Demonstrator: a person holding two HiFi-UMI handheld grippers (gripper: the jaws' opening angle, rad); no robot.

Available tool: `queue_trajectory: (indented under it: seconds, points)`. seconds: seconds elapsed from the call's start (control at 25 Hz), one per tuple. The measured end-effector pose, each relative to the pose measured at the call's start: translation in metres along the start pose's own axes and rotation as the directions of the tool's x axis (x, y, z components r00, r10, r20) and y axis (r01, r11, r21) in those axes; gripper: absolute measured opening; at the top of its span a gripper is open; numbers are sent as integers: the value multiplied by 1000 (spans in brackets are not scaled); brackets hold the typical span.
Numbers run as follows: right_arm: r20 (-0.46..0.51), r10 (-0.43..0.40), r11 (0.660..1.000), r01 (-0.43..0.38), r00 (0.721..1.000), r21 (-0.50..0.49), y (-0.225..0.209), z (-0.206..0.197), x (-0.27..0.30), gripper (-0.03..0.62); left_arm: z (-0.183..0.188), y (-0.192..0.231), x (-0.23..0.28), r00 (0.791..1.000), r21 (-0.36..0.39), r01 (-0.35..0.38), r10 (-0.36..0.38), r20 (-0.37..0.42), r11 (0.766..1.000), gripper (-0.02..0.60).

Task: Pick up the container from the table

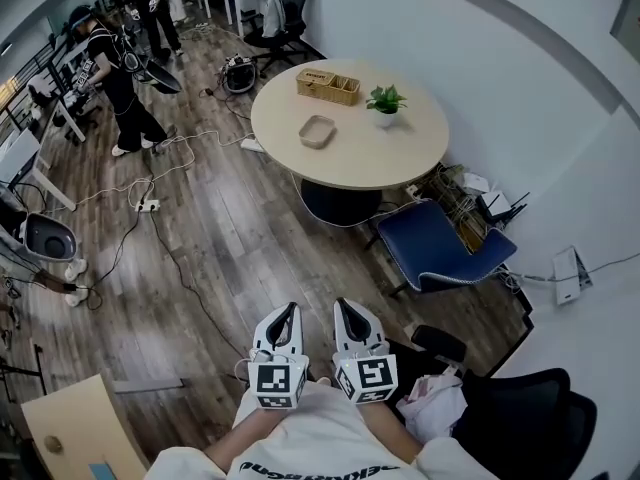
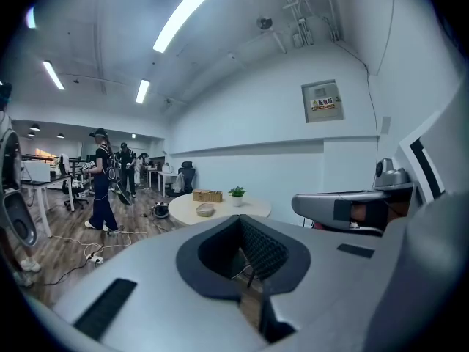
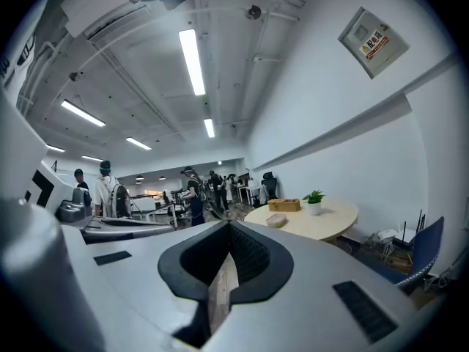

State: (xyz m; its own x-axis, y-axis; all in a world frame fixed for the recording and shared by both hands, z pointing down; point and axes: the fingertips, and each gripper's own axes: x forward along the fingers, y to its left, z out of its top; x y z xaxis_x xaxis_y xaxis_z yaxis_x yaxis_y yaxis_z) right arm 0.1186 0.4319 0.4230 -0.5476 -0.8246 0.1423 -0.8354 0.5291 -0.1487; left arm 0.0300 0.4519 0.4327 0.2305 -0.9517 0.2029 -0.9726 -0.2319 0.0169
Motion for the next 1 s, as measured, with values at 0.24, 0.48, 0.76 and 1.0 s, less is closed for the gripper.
queue_trajectory:
  seconds: [0.24,0.48,0.76,1.0]
  points:
    - [-13,-25,999,25,1000,25,-36,2,51,32,7,23,58,1000,7,-7,7,-8,1000,16]
    - [-15,-52,999,52,999,8,-63,16,137,32,18,67,145,1000,-13,24,-24,5,1000,15]
    - [-33,-97,995,98,995,11,-93,46,247,32,53,117,247,995,4,98,-98,-1,995,15]
    - [-43,-141,989,143,989,25,-113,67,330,32,71,164,318,989,21,150,-150,-9,988,17]
